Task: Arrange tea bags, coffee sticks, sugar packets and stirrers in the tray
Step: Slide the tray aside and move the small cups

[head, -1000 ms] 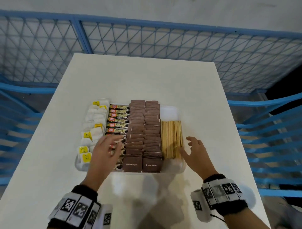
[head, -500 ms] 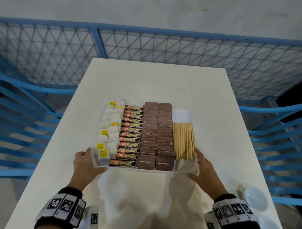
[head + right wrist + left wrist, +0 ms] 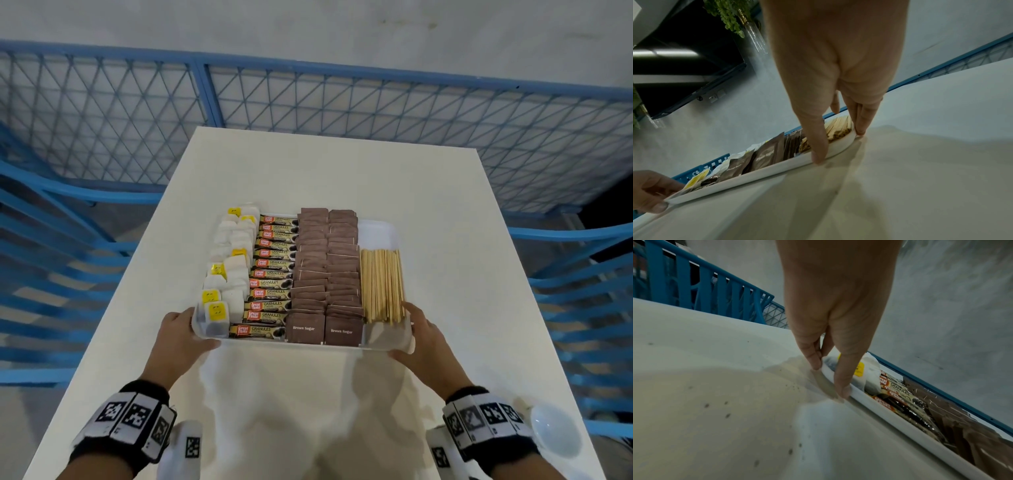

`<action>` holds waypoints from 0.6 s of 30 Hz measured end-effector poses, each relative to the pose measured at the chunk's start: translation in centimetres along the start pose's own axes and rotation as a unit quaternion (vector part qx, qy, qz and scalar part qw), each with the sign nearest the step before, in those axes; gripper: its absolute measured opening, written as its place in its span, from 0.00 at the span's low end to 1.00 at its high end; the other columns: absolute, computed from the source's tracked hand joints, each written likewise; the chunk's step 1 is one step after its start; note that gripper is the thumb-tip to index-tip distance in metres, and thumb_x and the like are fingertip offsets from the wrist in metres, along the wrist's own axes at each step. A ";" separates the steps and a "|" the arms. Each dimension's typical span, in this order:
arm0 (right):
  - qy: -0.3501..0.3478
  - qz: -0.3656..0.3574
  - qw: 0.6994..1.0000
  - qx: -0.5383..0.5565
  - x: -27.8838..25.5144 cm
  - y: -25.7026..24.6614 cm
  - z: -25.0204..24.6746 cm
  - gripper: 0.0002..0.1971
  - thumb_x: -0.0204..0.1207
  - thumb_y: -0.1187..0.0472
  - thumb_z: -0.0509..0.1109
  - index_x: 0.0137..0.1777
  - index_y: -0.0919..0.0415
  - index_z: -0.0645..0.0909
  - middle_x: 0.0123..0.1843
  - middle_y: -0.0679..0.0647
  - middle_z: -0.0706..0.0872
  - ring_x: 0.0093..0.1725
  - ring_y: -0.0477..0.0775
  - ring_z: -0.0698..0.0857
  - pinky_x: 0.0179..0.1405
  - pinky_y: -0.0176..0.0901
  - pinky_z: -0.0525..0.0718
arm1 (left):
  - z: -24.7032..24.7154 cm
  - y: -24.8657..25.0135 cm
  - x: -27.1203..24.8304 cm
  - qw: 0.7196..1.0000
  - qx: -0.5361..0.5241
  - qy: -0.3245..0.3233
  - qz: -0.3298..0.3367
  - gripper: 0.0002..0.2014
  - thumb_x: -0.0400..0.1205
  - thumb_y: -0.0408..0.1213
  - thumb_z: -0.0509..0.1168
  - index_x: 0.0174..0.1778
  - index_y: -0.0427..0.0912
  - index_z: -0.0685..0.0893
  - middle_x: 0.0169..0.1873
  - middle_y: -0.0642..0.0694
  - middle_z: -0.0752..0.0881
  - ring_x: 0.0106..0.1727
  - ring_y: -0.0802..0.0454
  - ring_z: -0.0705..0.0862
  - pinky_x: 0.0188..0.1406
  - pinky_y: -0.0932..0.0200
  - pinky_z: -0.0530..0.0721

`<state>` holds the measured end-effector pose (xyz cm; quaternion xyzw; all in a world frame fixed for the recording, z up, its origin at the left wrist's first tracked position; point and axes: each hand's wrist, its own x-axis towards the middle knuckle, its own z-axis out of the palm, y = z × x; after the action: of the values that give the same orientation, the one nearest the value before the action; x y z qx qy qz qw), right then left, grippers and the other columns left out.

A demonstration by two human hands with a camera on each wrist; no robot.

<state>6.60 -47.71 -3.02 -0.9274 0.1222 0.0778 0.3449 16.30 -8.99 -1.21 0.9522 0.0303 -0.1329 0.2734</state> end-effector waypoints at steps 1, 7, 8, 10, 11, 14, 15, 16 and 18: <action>0.001 -0.002 1.000 -0.001 0.7 -0.5 0.0 0.46 0.62 0.60 0.82 0.77 0.59 0.59 0.61 0.57 0.82 0.59 0.60 0.81 0.59 0.56 0.82 | -0.2 0.0 0.5 1.000 0.004 0.001 -0.002 0.21 0.67 0.30 0.78 0.54 0.33 0.82 0.50 0.35 0.86 0.52 0.42 0.74 0.48 0.58 0.67; 0.012 -0.024 1.000 -0.016 4.5 -2.8 0.2 0.43 0.64 0.63 0.79 0.76 0.65 0.61 0.57 0.61 0.84 0.54 0.64 0.83 0.57 0.56 0.82 | -1.7 -0.3 3.9 1.000 0.008 0.015 -0.004 0.16 0.69 0.30 0.76 0.52 0.33 0.84 0.48 0.35 0.87 0.52 0.37 0.80 0.47 0.54 0.71; 0.017 -0.027 0.999 -0.020 5.2 -2.9 0.2 0.42 0.64 0.64 0.79 0.76 0.65 0.61 0.56 0.62 0.84 0.54 0.64 0.83 0.57 0.55 0.82 | -1.8 -0.2 4.5 1.000 0.005 0.016 -0.004 0.16 0.69 0.29 0.76 0.51 0.33 0.84 0.47 0.35 0.87 0.51 0.36 0.81 0.47 0.53 0.73; 0.024 -0.024 0.999 -0.019 6.4 -3.3 0.3 0.42 0.63 0.64 0.80 0.75 0.65 0.62 0.54 0.62 0.84 0.53 0.65 0.84 0.56 0.54 0.82 | -2.2 0.0 5.4 1.000 -0.013 0.025 -0.013 0.15 0.70 0.29 0.75 0.51 0.31 0.84 0.46 0.34 0.88 0.50 0.35 0.83 0.48 0.50 0.77; 0.023 -0.018 0.999 -0.012 7.1 -3.6 0.4 0.43 0.63 0.64 0.80 0.75 0.64 0.61 0.53 0.62 0.84 0.53 0.64 0.84 0.55 0.53 0.82 | -2.4 0.1 5.8 0.999 -0.024 0.030 -0.021 0.15 0.70 0.28 0.75 0.51 0.31 0.84 0.47 0.34 0.88 0.50 0.34 0.83 0.50 0.48 0.79; 0.019 -0.002 1.000 0.009 8.7 -4.3 0.6 0.43 0.63 0.64 0.79 0.76 0.62 0.60 0.55 0.62 0.83 0.56 0.63 0.82 0.56 0.53 0.82 | -2.9 0.3 7.0 0.997 -0.052 0.049 -0.040 0.14 0.72 0.27 0.73 0.53 0.29 0.83 0.49 0.32 0.87 0.52 0.33 0.83 0.54 0.44 0.79; 0.017 0.002 1.000 0.015 9.2 -4.5 0.7 0.43 0.63 0.64 0.78 0.76 0.61 0.60 0.56 0.62 0.83 0.57 0.63 0.81 0.57 0.53 0.82 | -3.0 0.3 7.4 0.996 -0.058 0.053 -0.044 0.14 0.72 0.27 0.73 0.52 0.29 0.83 0.49 0.32 0.87 0.52 0.33 0.83 0.55 0.44 0.79; 0.016 0.008 1.000 0.021 9.6 -4.7 0.7 0.43 0.63 0.64 0.78 0.76 0.60 0.59 0.58 0.62 0.82 0.58 0.63 0.81 0.58 0.54 0.81 | -3.1 0.3 7.8 0.995 -0.067 0.058 -0.047 0.13 0.72 0.27 0.73 0.52 0.30 0.83 0.49 0.32 0.87 0.52 0.33 0.83 0.55 0.43 0.80; 0.015 0.020 0.999 0.029 10.3 -5.1 0.7 0.43 0.63 0.64 0.78 0.76 0.58 0.59 0.59 0.61 0.82 0.59 0.62 0.80 0.59 0.53 0.81 | -3.2 0.4 8.6 0.993 -0.087 0.065 -0.044 0.13 0.73 0.28 0.72 0.52 0.31 0.82 0.50 0.32 0.87 0.52 0.34 0.83 0.56 0.43 0.80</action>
<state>17.83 -45.25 -2.72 -0.9154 0.1476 0.0674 0.3684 25.35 -7.78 -0.69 0.9293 0.1016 -0.0793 0.3461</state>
